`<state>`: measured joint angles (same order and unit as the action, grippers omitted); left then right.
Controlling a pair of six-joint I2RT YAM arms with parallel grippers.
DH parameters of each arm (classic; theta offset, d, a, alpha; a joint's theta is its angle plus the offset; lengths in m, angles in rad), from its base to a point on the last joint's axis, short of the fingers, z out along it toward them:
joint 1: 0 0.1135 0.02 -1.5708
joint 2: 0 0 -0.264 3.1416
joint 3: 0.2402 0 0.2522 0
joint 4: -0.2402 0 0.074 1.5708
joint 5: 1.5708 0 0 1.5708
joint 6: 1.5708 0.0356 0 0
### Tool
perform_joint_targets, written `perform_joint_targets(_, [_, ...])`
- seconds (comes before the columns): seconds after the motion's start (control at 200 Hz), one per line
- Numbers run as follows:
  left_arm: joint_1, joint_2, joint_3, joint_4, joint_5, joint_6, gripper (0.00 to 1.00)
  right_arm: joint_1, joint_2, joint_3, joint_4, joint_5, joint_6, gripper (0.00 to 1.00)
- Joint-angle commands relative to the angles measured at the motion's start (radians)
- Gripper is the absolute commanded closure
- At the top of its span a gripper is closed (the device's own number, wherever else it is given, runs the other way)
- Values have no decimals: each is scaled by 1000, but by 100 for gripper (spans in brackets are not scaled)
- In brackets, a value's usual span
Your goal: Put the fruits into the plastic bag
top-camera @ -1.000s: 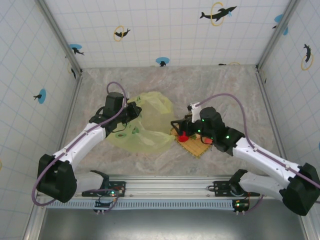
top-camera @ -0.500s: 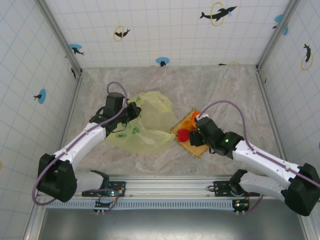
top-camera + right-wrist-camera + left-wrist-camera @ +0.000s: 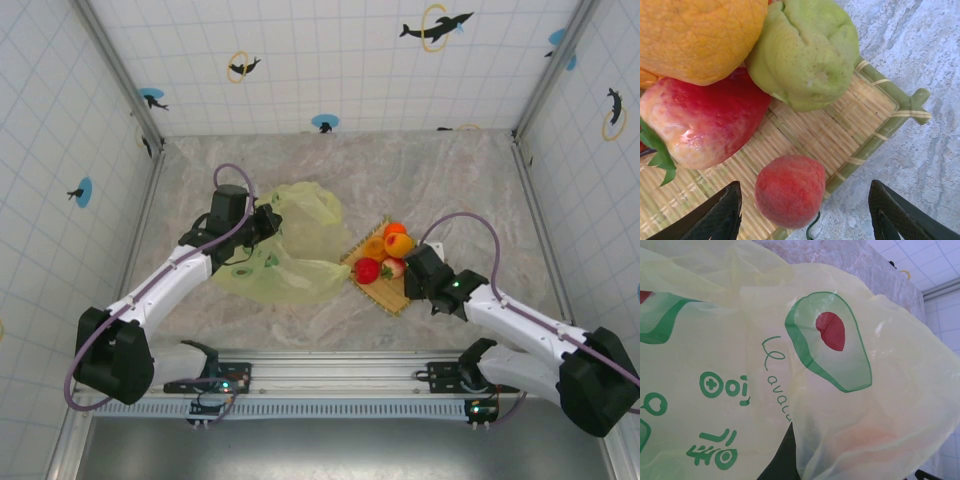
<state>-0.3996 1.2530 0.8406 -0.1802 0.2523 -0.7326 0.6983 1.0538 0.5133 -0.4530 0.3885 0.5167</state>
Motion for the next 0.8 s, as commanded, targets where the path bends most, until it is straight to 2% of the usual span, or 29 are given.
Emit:
perform_joint_targets(0.0, [-6,3,17,-30,-2,13,100,-5,31,-20,66,-1,16,33])
perform_joint_targets(0.315, [-6,-1,13,-28,-1,10,100,-11,74,-50,124,0,6,43])
perform_joint_targets(0.52, [-6,-3,10,-29,-1,13,100,-13,89,-67,147,-18,3,45])
perform_joint_targets(0.796, [-6,-3,5,-28,3,11,100,-15,90,-77,151,-42,-10,52])
